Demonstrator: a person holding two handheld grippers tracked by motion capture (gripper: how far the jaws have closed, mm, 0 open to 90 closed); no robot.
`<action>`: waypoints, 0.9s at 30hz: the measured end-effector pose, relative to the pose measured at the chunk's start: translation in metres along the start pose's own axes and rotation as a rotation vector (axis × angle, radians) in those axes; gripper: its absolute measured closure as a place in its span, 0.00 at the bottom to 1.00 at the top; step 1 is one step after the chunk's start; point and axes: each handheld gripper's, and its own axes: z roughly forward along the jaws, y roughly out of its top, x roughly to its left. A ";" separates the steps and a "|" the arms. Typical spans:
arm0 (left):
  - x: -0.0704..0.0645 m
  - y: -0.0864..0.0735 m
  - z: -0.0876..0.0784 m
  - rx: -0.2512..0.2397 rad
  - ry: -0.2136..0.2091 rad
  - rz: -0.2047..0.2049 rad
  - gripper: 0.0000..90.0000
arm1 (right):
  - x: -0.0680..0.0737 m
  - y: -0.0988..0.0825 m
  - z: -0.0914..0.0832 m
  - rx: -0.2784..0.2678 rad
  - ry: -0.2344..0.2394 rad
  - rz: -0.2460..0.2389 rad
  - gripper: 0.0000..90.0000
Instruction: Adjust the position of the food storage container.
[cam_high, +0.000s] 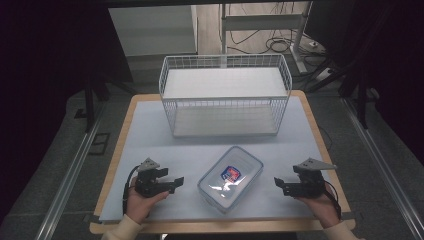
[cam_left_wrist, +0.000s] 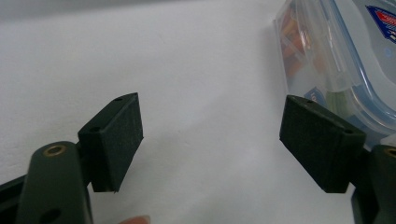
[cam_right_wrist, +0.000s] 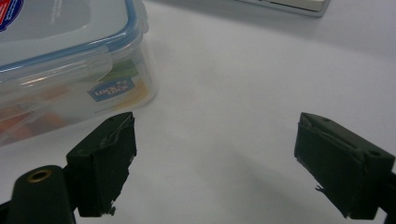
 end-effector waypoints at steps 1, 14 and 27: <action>0.000 0.000 0.000 0.000 -0.001 0.000 0.23 | 0.000 0.000 0.001 -0.004 0.000 -0.006 0.14; -0.004 0.005 -0.010 -0.003 0.006 0.008 0.31 | 0.002 0.002 -0.003 -0.016 -0.016 -0.013 0.15; -0.024 0.024 -0.035 -0.069 -0.078 0.050 0.71 | -0.002 0.002 0.000 -0.003 -0.012 -0.005 0.16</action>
